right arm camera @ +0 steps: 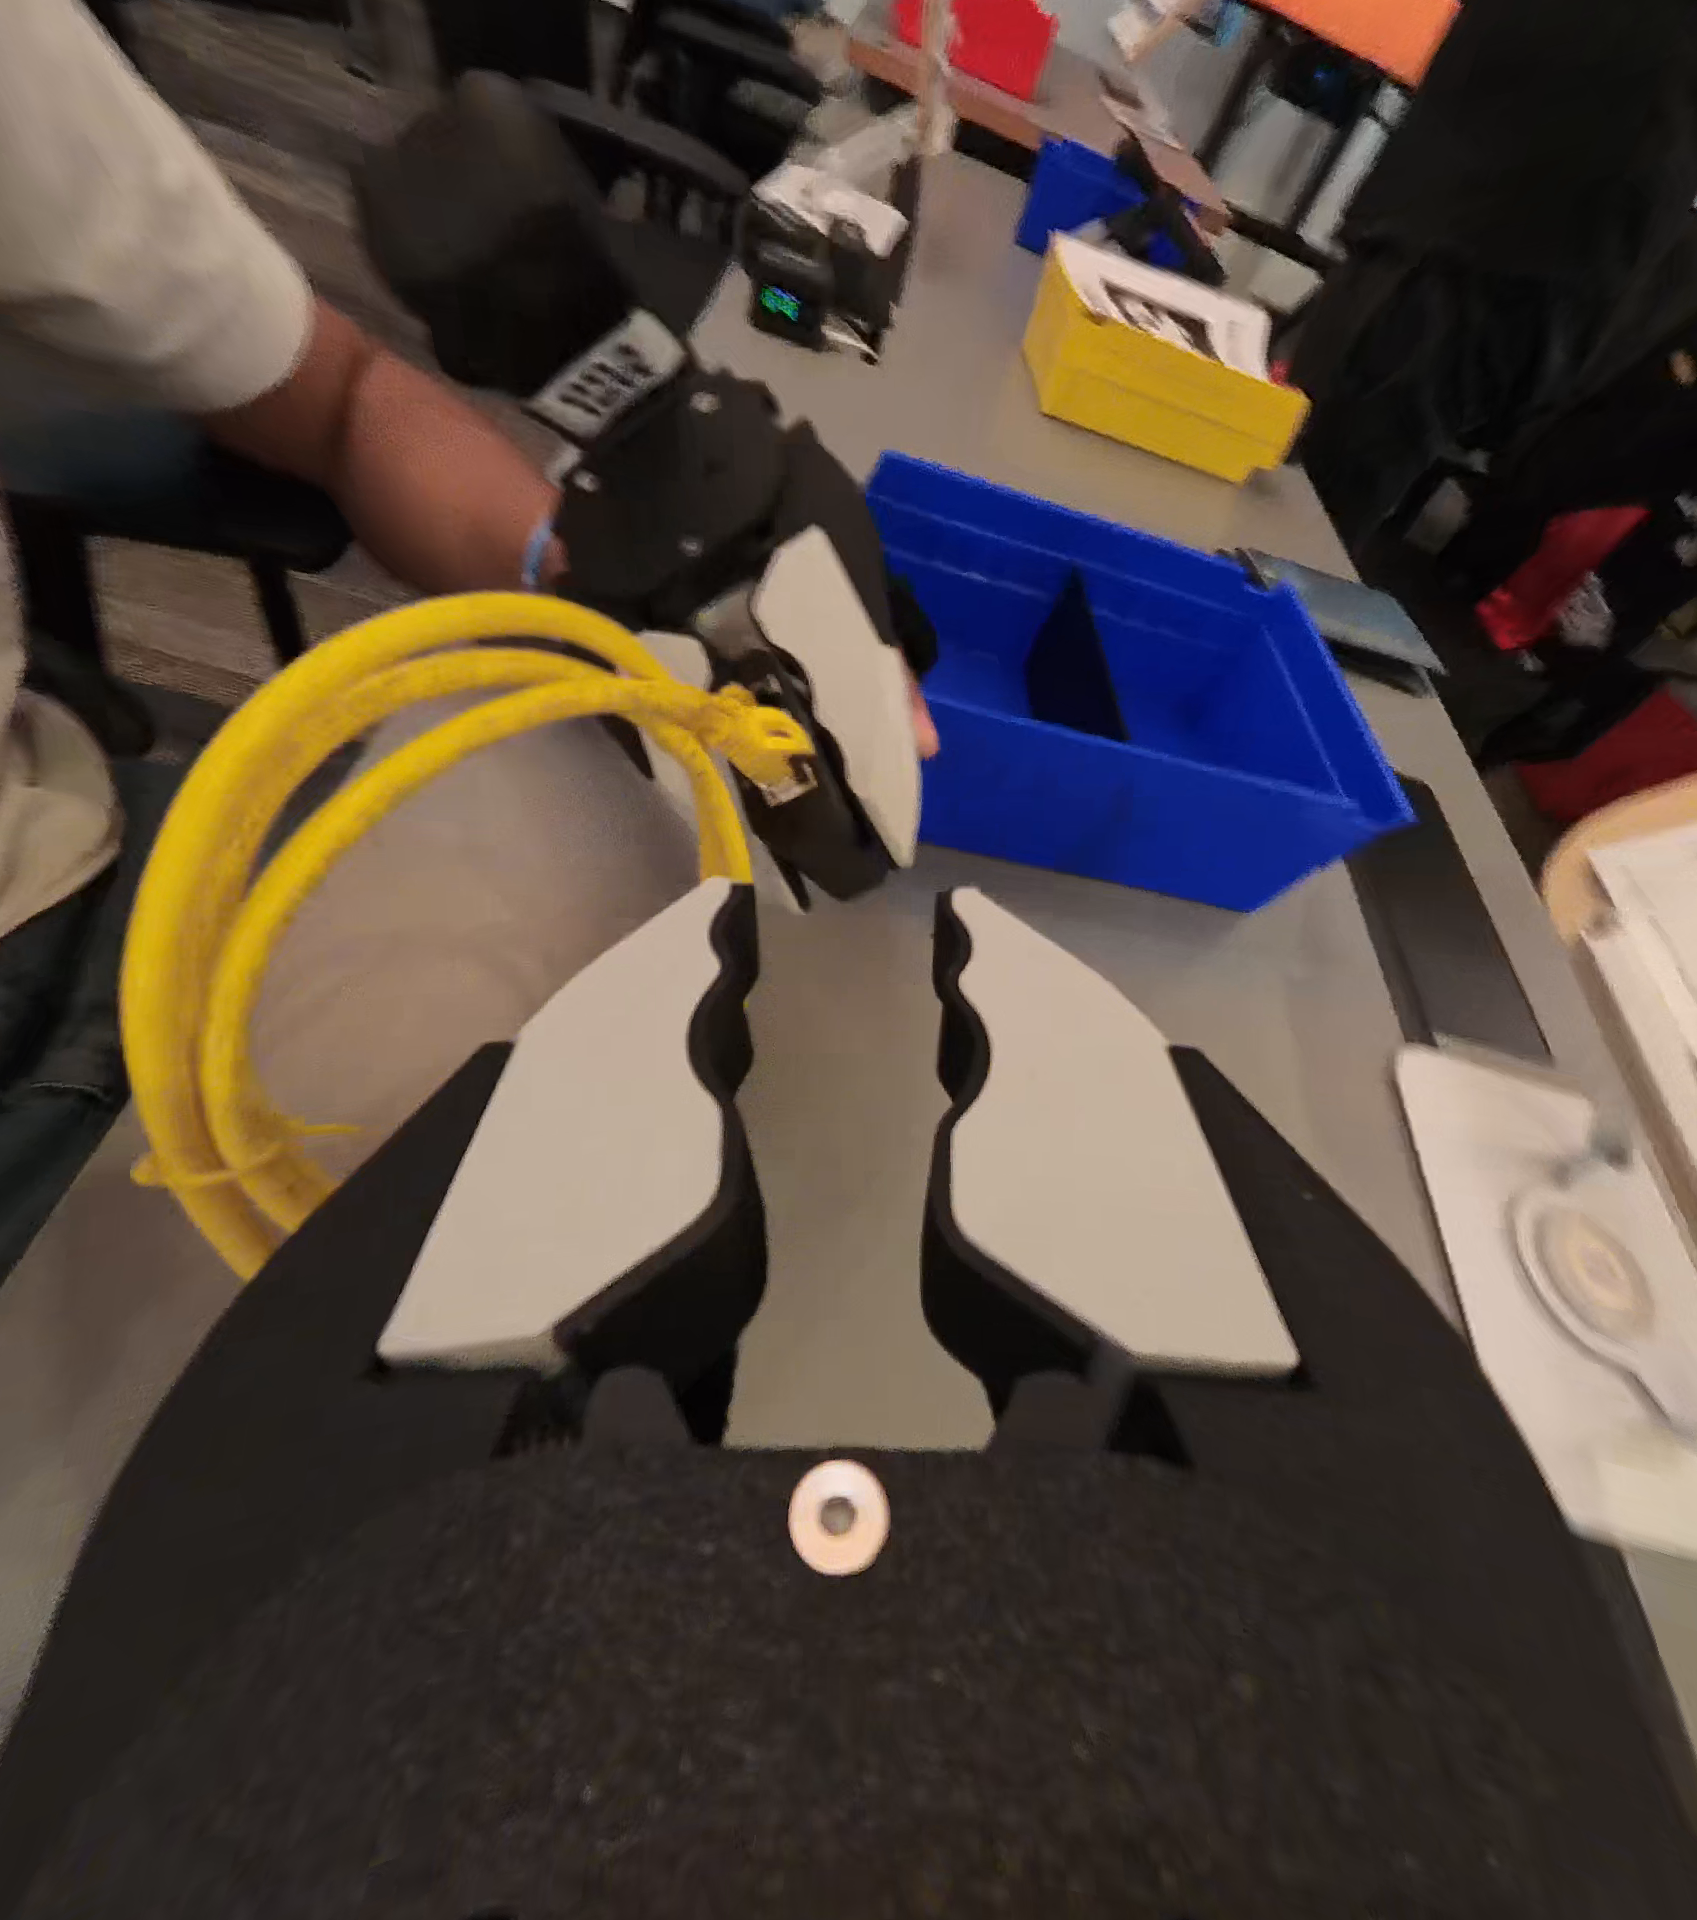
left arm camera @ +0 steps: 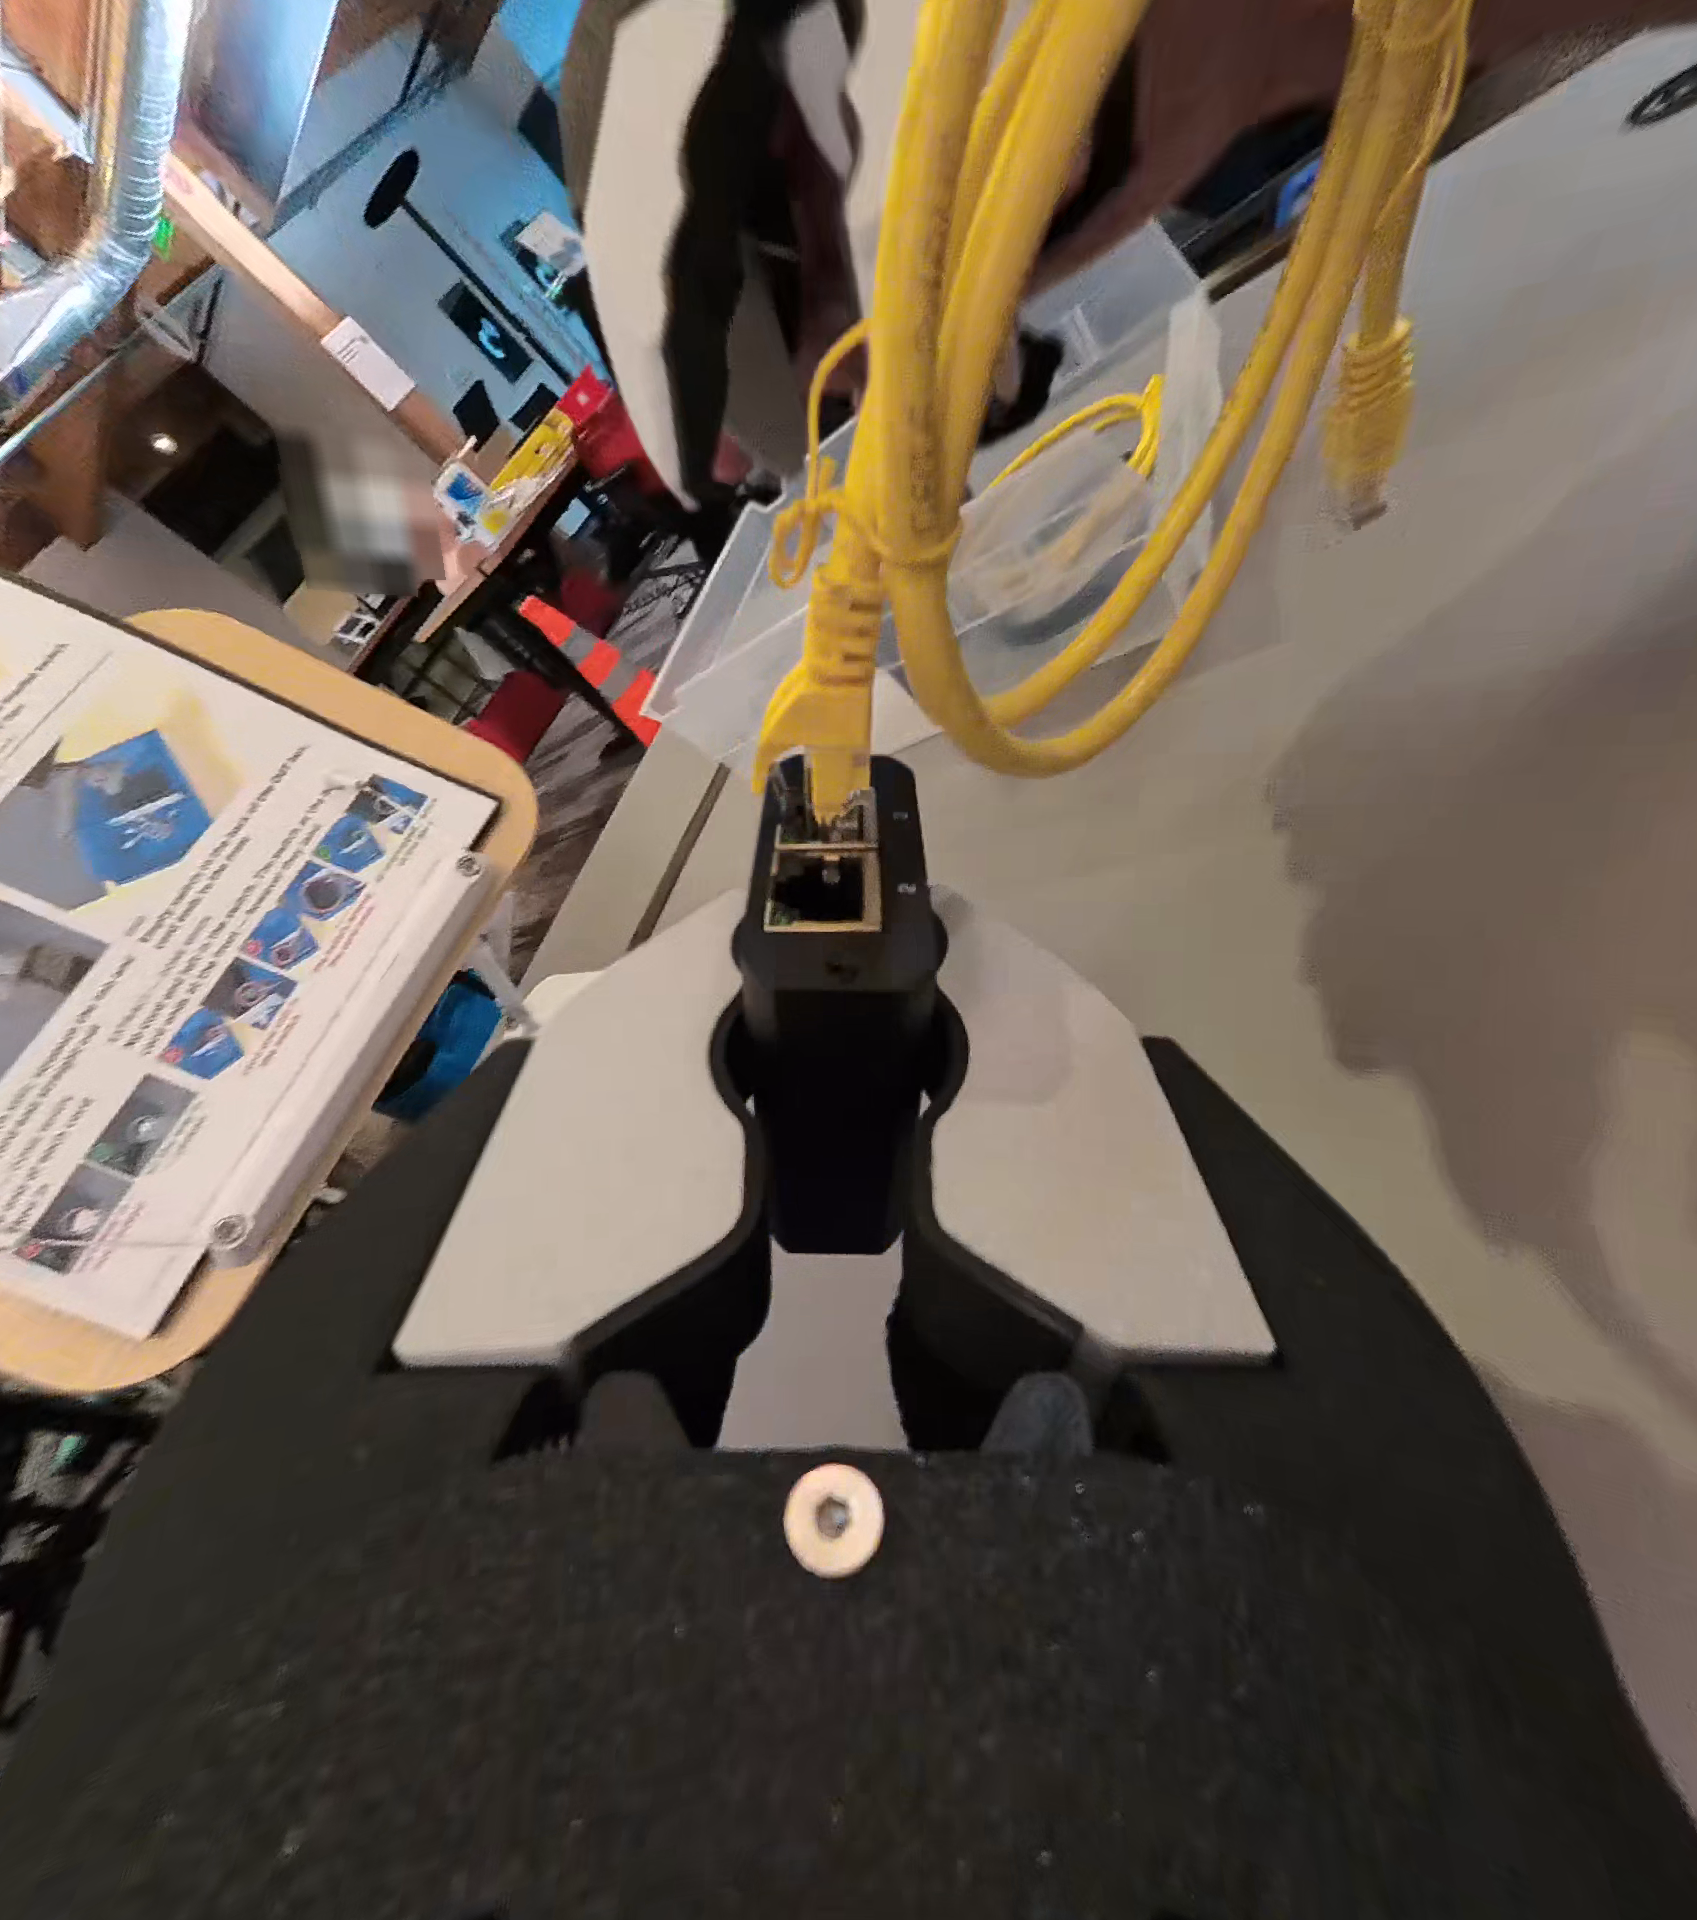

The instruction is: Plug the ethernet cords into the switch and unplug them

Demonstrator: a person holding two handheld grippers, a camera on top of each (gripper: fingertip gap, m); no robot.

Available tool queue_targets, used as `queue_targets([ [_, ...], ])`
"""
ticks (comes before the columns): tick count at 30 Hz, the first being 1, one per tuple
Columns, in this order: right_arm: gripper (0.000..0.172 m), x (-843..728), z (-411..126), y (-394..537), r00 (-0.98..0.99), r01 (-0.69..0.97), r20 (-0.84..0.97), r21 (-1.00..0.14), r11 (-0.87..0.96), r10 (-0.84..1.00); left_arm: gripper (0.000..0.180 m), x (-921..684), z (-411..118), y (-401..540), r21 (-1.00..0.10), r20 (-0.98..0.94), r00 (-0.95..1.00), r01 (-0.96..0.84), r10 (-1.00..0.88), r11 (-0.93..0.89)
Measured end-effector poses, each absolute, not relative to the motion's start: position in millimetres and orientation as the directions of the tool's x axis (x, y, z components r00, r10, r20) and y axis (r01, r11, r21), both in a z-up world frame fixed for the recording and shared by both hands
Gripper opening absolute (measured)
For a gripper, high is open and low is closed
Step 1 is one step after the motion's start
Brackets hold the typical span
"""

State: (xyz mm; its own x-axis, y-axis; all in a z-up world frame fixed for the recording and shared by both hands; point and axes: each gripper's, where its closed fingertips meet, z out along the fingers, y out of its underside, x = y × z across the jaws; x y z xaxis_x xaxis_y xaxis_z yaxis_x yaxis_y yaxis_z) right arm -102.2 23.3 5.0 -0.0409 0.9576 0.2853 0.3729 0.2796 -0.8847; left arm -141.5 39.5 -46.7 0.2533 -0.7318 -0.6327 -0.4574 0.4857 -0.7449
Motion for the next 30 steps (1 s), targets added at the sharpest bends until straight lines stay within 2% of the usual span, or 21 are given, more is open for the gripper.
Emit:
queue_targets([
  [4, 0.026, -129.8, -13.0, 13.2, -0.126, 0.327, 0.475, -0.809, 0.489, 0.871, 0.025, -135.5, -49.9, 29.7, -0.787, -0.572, 0.209, -0.413, -0.793, 0.459],
  [7, 0.021, -143.8, -15.5, 13.3, -0.106, 0.26, 0.547, -0.791, 0.554, 0.83, 0.025, -133.6, -49.7, 24.4, -0.806, -0.545, 0.189, -0.386, -0.817, 0.448],
  [11, 0.01, -149.4, -12.8, 3.1, -0.157, 0.139, 0.489, -0.849, 0.509, 0.858, 0.025, -134.0, -47.4, 20.8, -0.846, -0.482, 0.17, -0.347, -0.859, 0.405],
  [15, 0.01, -154.4, -7.5, 1.3, -0.155, 0.065, 0.448, -0.885, 0.462, 0.88, 0.025, -134.9, -46.5, 19.0, -0.882, -0.412, 0.151, -0.314, -0.899, 0.351],
  [25, 0.02, -153.3, -13.8, 3.9, -0.171, 0.069, 0.389, -0.912, 0.405, 0.905, 0.025, -133.7, -49.5, 12.6, -0.916, -0.308, 0.095, -0.298, -0.947, 0.268],
  [30, 0.017, -160.9, -16.0, -5.7, -0.19, 0.044, 0.378, -0.919, 0.393, 0.906, 0.025, -127.2, -60.1, 5.2, -0.924, -0.219, 0.038, -0.329, -0.975, 0.194],
])
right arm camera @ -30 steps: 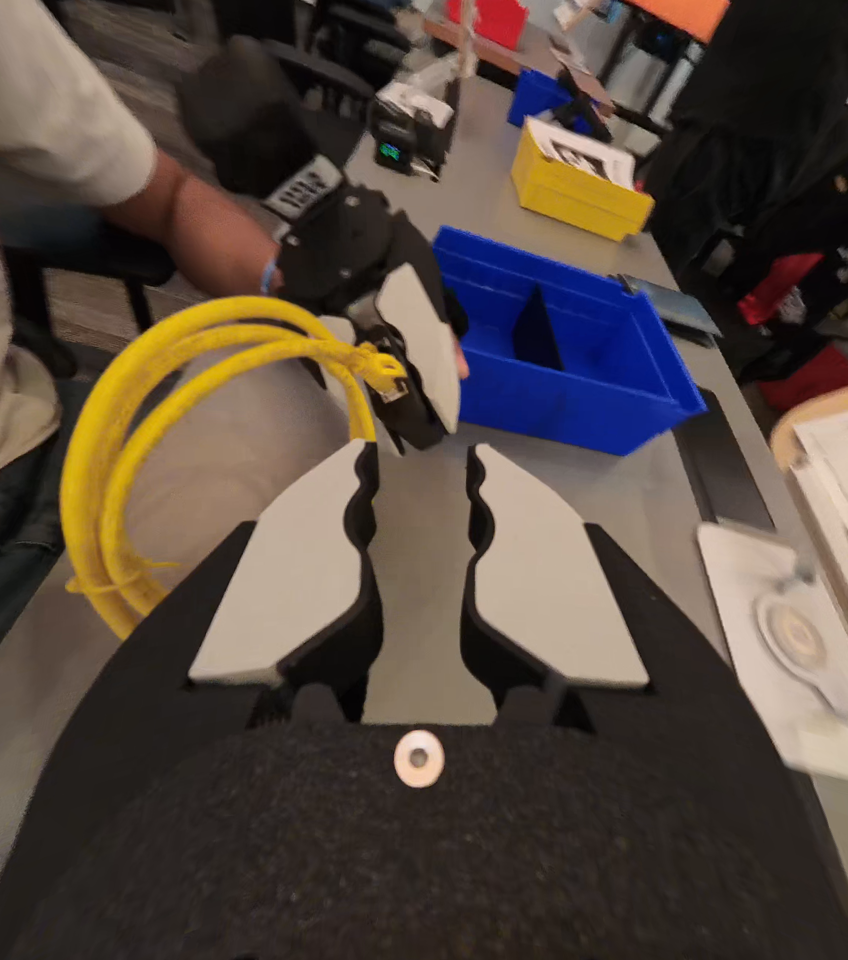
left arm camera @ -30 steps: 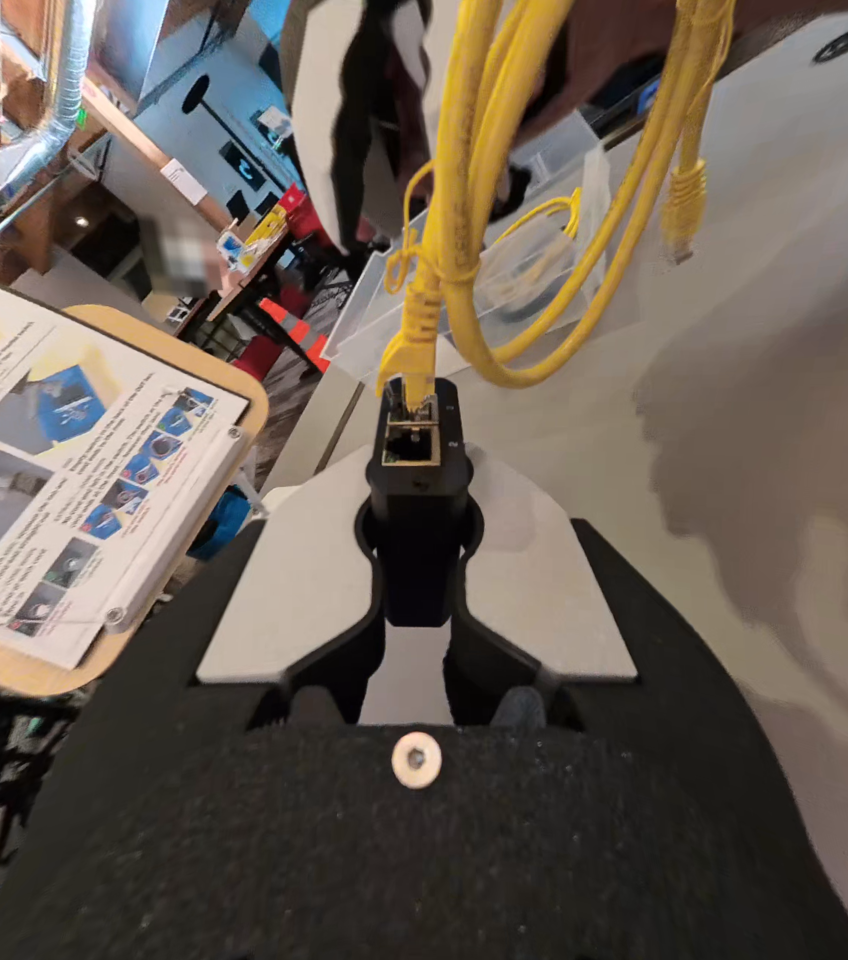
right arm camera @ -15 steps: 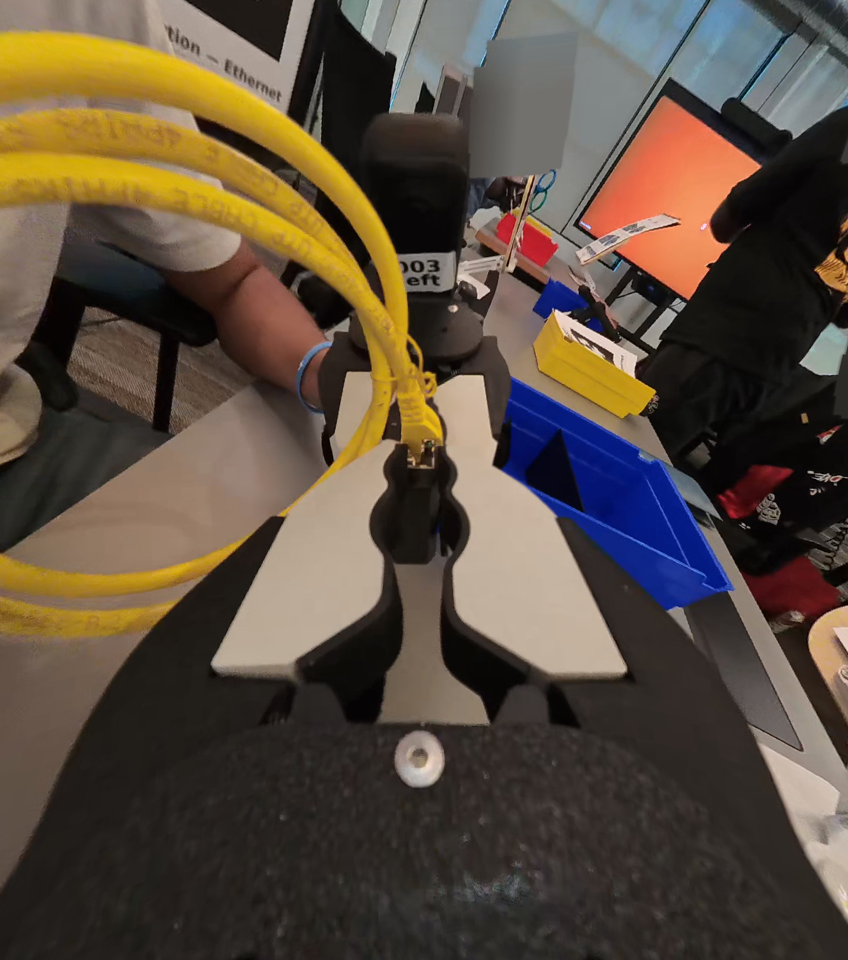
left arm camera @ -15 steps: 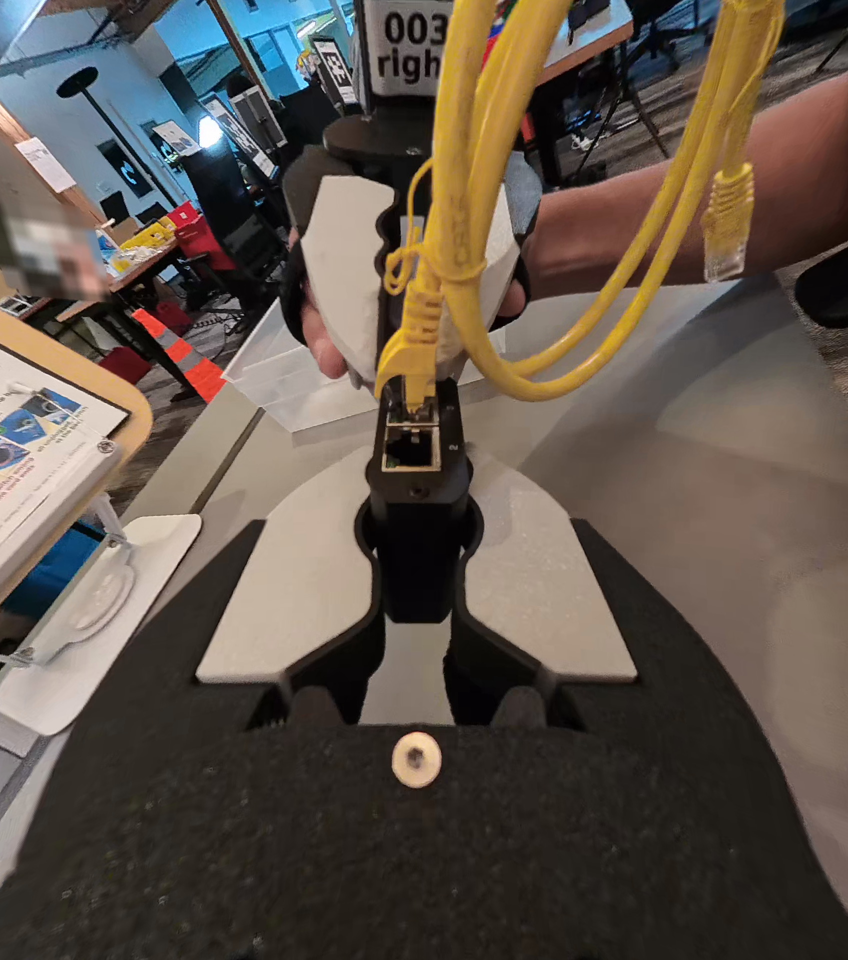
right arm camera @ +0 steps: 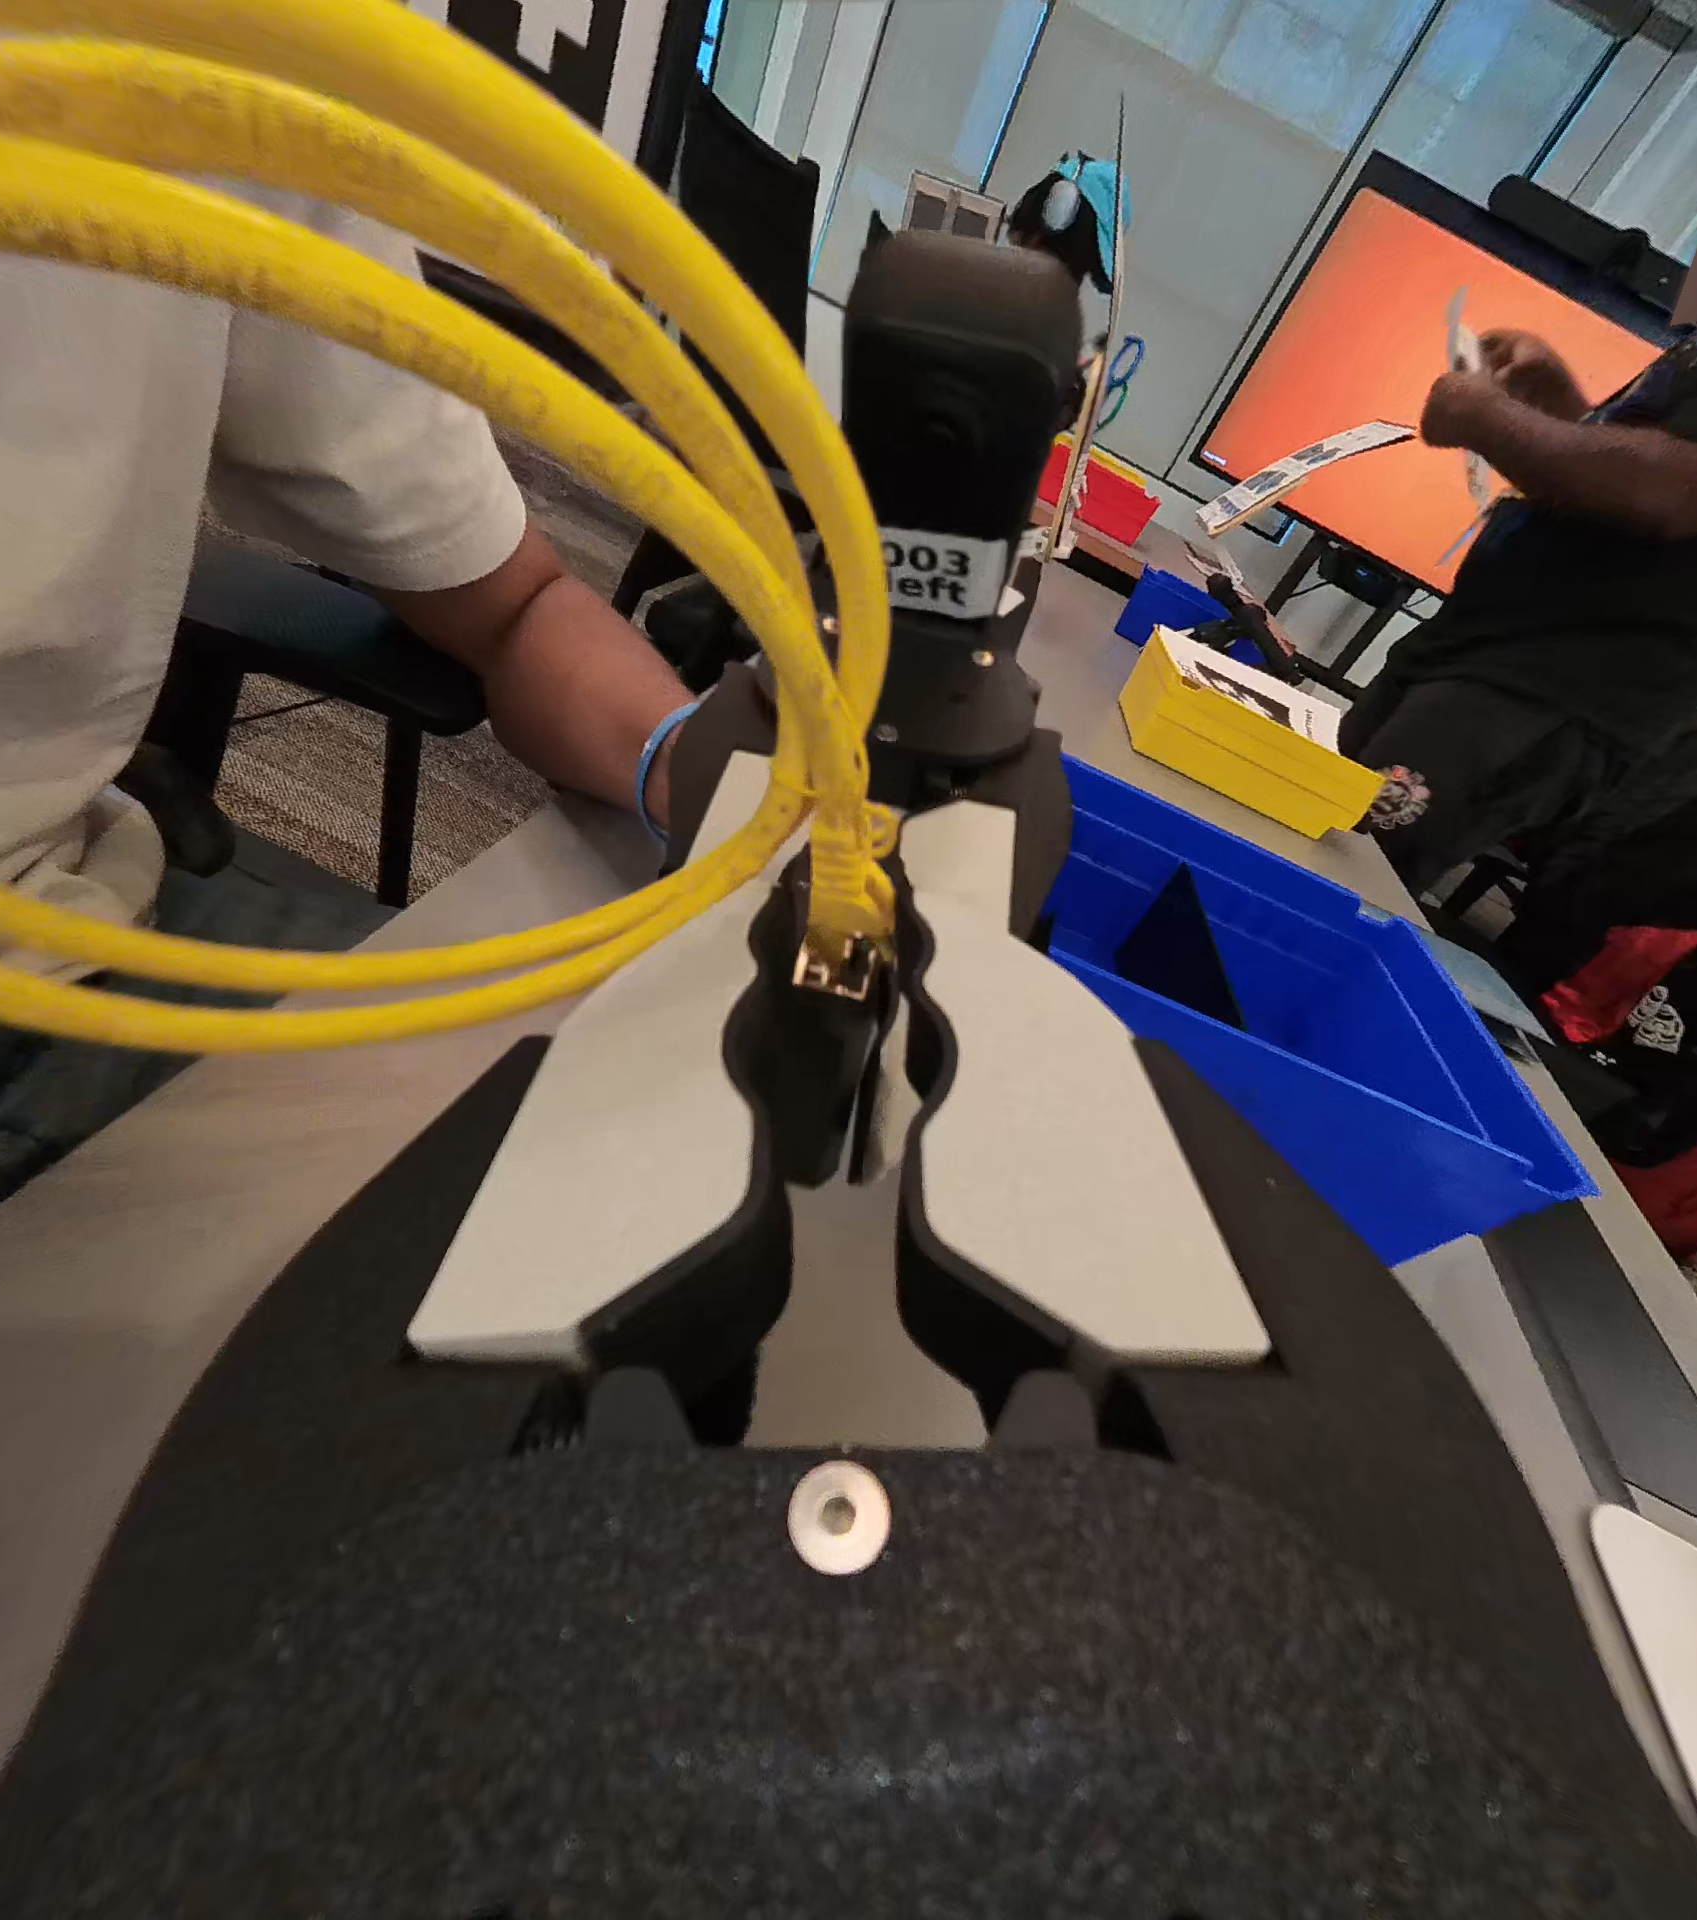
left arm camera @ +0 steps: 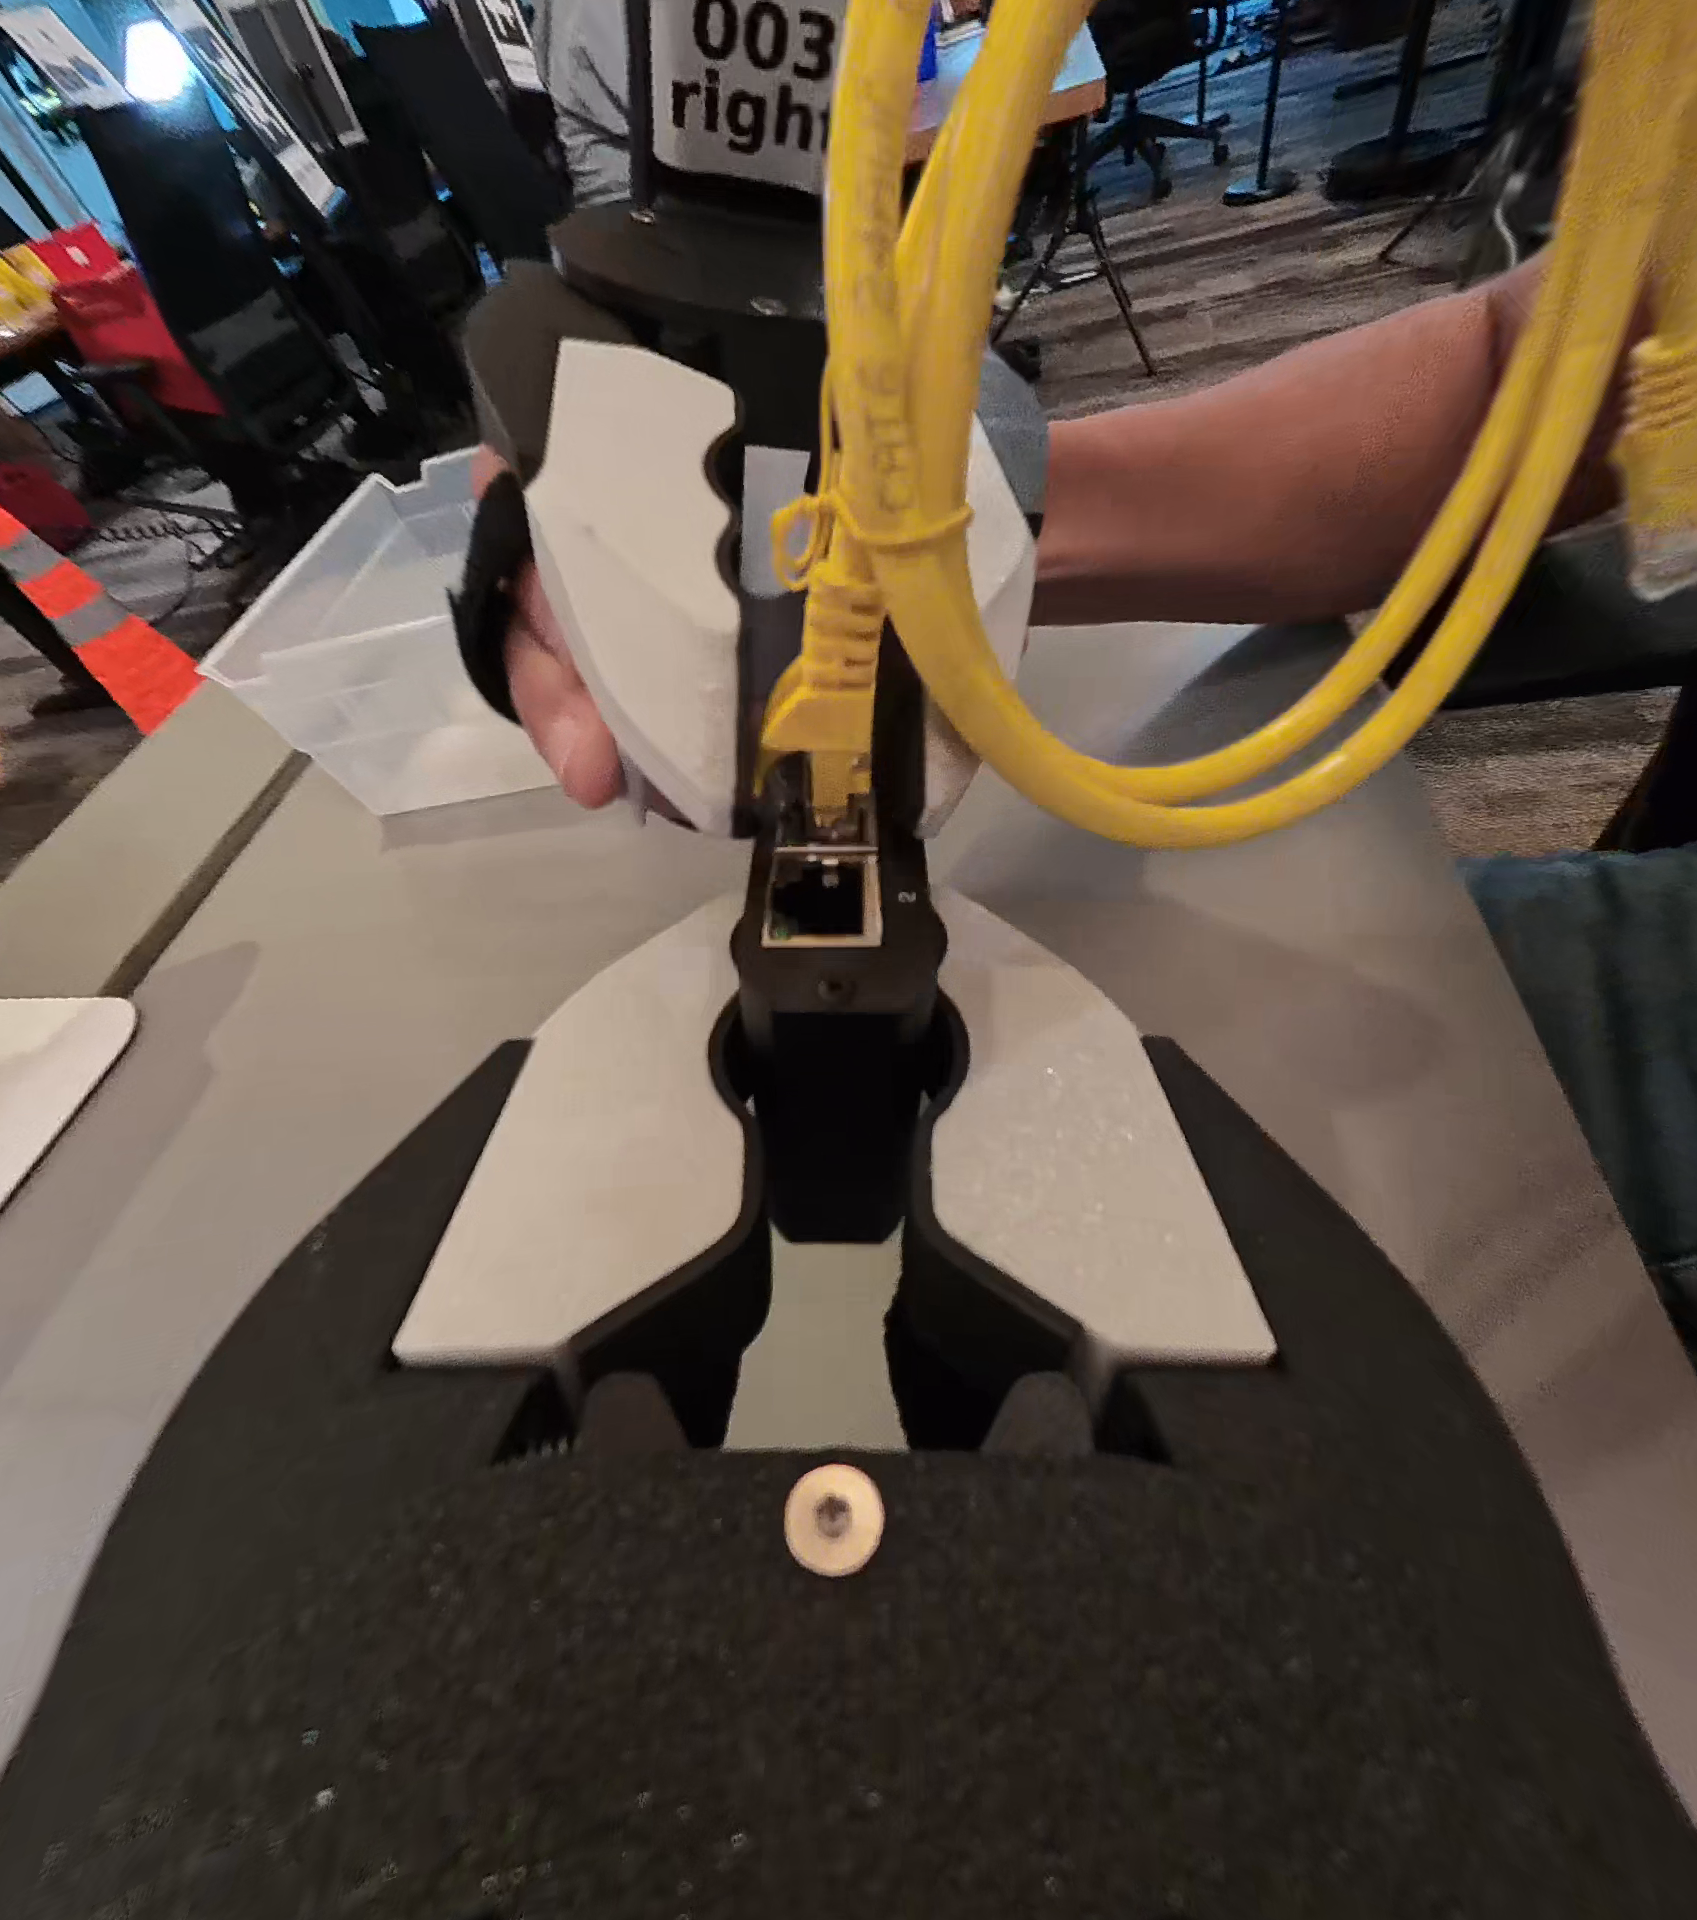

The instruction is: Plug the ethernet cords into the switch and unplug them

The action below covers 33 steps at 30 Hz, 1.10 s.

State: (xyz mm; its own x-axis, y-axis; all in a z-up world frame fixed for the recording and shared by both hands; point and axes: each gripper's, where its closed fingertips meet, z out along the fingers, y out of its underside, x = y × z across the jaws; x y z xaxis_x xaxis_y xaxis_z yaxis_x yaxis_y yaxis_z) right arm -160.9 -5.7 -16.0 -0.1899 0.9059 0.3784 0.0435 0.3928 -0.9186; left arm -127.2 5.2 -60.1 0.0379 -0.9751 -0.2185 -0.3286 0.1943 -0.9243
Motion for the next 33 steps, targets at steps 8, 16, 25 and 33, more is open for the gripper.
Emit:
queue_targets([
  [8, 0.015, -163.2, -12.4, 0.4, -0.137, -0.002, 0.379, -0.924, 0.383, 0.915, 0.025, -132.1, -55.5, 12.8, -0.919, -0.258, 0.089, -0.331, -0.962, 0.216],
  [16, 0.014, -162.4, -12.3, 6.1, -0.103, -0.004, 0.347, -0.937, 0.348, 0.932, 0.025, -132.2, -55.7, 16.2, -0.929, -0.212, 0.101, -0.328, -0.972, 0.169],
  [25, 0.013, -162.7, -11.9, 3.4, -0.146, -0.006, 0.334, -0.942, 0.337, 0.931, 0.026, -130.0, -54.9, 13.2, -0.936, -0.183, 0.09, -0.319, -0.979, 0.146],
  [33, 0.012, -165.2, -14.5, 7.1, -0.151, 0.001, 0.242, -0.969, 0.245, 0.958, 0.026, -132.3, -56.6, 17.8, -0.936, -0.175, 0.101, -0.325, -0.979, 0.134],
])
